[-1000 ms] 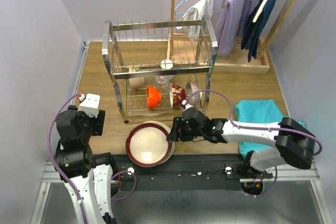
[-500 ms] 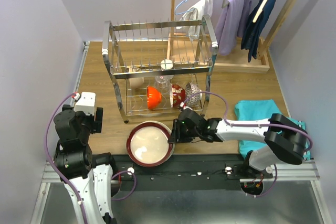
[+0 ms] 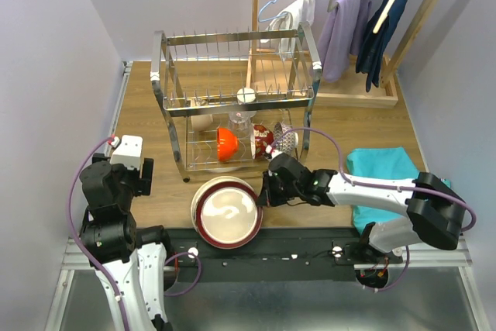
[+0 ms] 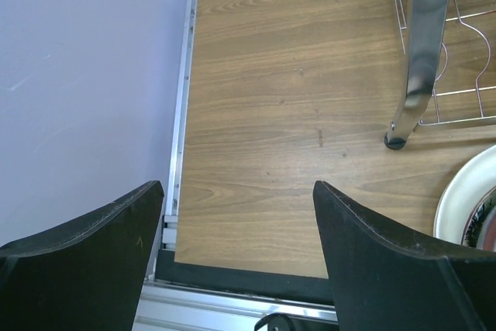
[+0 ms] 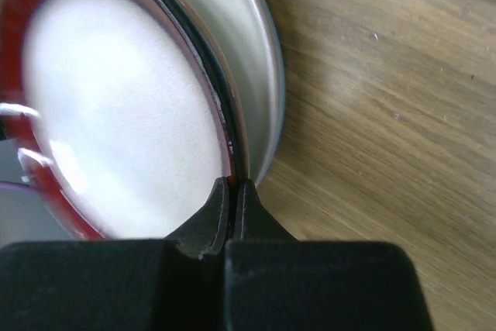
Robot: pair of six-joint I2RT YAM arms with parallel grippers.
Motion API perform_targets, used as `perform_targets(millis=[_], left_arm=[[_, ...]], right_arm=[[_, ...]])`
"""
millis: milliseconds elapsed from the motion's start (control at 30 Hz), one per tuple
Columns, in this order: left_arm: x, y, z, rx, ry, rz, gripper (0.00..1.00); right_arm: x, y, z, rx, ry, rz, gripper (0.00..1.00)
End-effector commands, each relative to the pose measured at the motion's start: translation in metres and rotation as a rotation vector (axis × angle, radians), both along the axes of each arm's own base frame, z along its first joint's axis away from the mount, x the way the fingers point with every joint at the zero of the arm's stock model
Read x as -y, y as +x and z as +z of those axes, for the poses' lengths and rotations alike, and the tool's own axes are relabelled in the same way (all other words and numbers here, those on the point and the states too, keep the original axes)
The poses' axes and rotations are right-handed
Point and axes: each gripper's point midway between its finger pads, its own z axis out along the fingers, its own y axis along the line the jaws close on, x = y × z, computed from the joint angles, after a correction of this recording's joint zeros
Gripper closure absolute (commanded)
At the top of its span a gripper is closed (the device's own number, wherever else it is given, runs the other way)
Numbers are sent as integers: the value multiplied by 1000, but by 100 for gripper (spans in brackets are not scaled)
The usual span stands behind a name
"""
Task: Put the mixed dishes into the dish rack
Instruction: Grab a plate with the right arm, then insert the plate into the dish rack
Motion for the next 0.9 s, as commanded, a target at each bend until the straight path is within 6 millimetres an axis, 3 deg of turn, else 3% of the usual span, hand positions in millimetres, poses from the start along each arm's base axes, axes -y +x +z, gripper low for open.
perform_targets(millis=[0,100,133,267,700,867], left_arm=[[2,11,3,15,7,-36,12],[2,14,7,32,14,-38,12],[1,15,9,40,13,-37,12],[1,16,15,58,17,-32,12],[7,14,40,142,15,-52,11],[7,13,49,174,4,-43,10]], right_arm=[[-6,11,37,134,2,105,99],[-7,13,52,160,2,127,99],[-13,17,70,183,29,125,100],[-24,17,102,234,75,200,100],[-40,46,161,489,43,330,99],[-43,44,207,658,68,477,99]])
